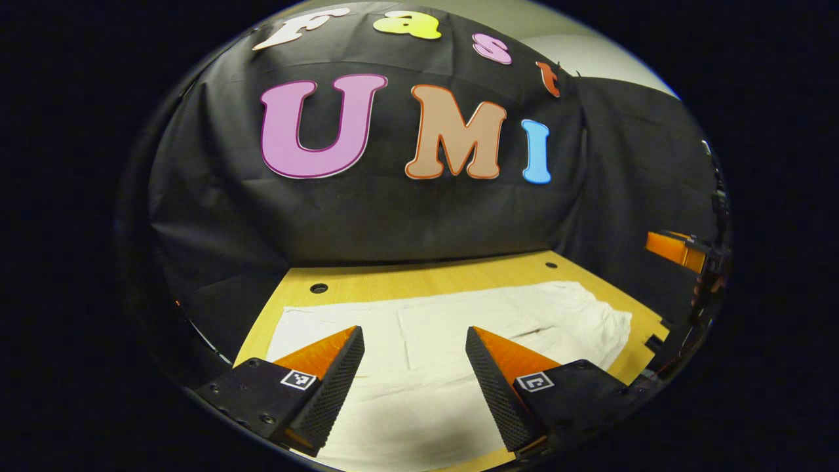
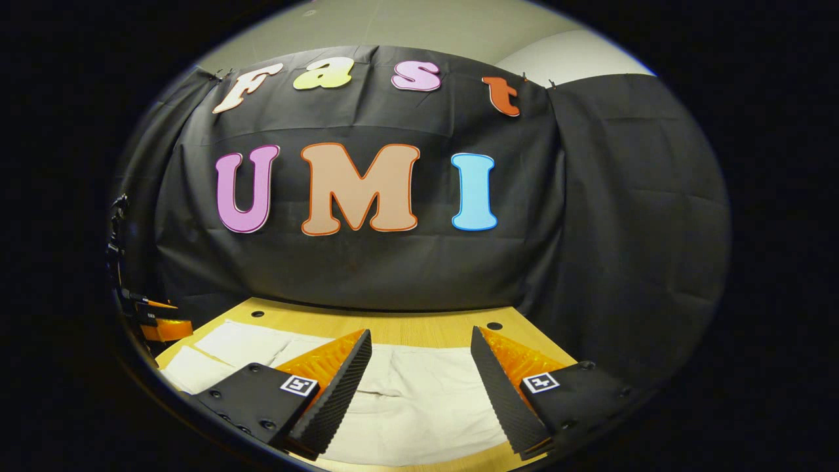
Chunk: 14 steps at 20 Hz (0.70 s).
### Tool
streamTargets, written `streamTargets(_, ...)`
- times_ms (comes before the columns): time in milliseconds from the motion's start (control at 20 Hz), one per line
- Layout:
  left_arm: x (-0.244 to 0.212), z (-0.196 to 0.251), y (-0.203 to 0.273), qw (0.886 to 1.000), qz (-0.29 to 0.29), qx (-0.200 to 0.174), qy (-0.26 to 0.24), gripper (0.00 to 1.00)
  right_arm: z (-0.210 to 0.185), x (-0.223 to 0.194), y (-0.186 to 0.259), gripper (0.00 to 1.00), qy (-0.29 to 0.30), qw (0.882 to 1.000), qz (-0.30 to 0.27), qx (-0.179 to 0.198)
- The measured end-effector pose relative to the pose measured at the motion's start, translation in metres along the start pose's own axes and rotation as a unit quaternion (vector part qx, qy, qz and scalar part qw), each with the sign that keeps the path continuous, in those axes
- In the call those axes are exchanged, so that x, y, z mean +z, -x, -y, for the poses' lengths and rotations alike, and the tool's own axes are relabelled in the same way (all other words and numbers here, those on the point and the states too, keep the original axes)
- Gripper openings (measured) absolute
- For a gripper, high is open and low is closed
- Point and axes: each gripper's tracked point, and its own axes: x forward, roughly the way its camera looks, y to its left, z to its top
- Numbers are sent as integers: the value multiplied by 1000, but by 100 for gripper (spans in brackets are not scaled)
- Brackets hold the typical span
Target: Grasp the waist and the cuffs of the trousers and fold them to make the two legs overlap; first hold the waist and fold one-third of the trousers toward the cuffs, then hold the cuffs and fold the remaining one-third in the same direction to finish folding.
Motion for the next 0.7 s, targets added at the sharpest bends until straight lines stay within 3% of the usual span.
streamTargets(150, -37, -14, 12, 996, -54, -35, -57, 94, -5, -8, -3, 97, 1, 1000, -7, 3)
streamTargets(300, -80, -32, 27, 983, -126, -61, -123, 94, -10, -18, -5, 97, 4, 1000, -17, 4)
streamTargets(450, -109, -37, 33, 966, -186, -104, -147, 93, -12, -27, -8, 97, 17, 999, -29, 4)
streamTargets(550, -131, -44, 44, 947, -230, -139, -176, 93, -14, -32, -8, 98, 23, 999, -34, 5)
streamTargets(700, -174, -64, 67, 905, -302, -189, -231, 93, -17, -43, -9, 98, 26, 998, -49, 5)
